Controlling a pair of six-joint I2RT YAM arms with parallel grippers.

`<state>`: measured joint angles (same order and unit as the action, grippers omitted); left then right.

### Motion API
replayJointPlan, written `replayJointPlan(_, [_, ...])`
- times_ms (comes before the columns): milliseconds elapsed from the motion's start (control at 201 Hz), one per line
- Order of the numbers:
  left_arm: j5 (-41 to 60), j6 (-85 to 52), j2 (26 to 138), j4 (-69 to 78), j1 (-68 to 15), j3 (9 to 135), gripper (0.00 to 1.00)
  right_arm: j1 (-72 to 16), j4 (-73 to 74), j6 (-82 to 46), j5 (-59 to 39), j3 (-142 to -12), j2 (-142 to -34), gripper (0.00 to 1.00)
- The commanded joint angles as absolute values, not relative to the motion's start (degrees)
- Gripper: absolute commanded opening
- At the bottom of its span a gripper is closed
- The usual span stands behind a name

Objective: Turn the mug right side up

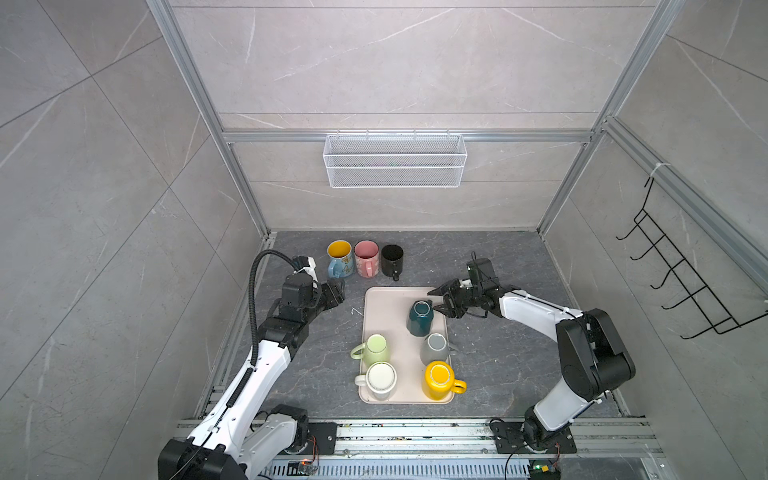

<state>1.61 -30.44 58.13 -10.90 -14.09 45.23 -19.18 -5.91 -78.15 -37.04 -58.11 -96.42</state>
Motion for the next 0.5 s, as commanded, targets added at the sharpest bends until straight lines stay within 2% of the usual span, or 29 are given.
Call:
replayJointPlan(0, [1.05,-30.40,59.24,-10.11,-13.71,48.36,0.70,-18.42,-14.05,-73.48,-39.31,-63.40,-98.78,0.55])
replayJointPlan(493, [-0.12,-30.89,60.65,-9.93,-13.73,48.40,0.70,-17.31,-42.70,-56.71,-40.43,-79.58,-107.40,0.64])
